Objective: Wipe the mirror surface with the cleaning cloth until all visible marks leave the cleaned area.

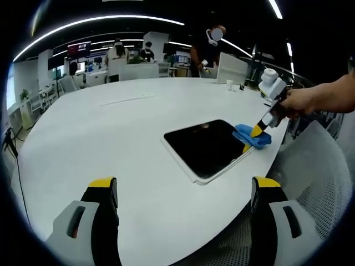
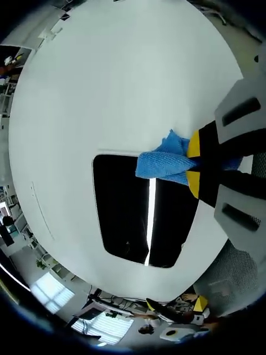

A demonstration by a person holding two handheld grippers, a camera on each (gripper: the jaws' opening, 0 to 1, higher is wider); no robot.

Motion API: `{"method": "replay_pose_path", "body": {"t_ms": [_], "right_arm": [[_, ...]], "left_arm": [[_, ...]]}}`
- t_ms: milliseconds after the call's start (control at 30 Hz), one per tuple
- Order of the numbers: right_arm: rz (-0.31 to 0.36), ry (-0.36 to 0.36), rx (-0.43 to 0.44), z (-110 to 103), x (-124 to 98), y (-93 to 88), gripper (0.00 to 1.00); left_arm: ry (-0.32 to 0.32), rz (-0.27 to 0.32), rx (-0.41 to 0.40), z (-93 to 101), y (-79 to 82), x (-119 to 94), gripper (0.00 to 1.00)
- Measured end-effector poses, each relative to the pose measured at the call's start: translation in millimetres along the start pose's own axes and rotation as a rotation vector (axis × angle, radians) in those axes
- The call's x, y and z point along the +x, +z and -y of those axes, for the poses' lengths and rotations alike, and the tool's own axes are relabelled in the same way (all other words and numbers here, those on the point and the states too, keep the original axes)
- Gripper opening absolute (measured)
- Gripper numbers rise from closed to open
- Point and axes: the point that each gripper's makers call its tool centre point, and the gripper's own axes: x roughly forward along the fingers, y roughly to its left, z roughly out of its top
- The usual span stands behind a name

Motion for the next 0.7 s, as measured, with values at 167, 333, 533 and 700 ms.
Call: {"method": "replay_pose_path", "body": {"t_ms": [167,333,533,700], "right_arm": [[0.009,-0.009,0.003,-0.4,0.8,0.8,0.0],[0.007,-0.004,0.0,-7.0,2.3,2.1,0.0],[0.008,-0.006,0.0,-14.4,9.1,5.9,0.0],[0.007,0.006,0.006,-28.3,11.8,5.3,0.0]], "left_arm": [[-0.012,0.024,-0.004,1.6,4.7,-0.1,0.99],[-0.011,0.018,0.001,1.5,3.1,-0.4,0.99],[-0.013,0.01,0.005,2.2,2.1,0.1,0.99],[-0.015,0.019,-0.005,2.3,3.8,-0.3,0.99]]}}
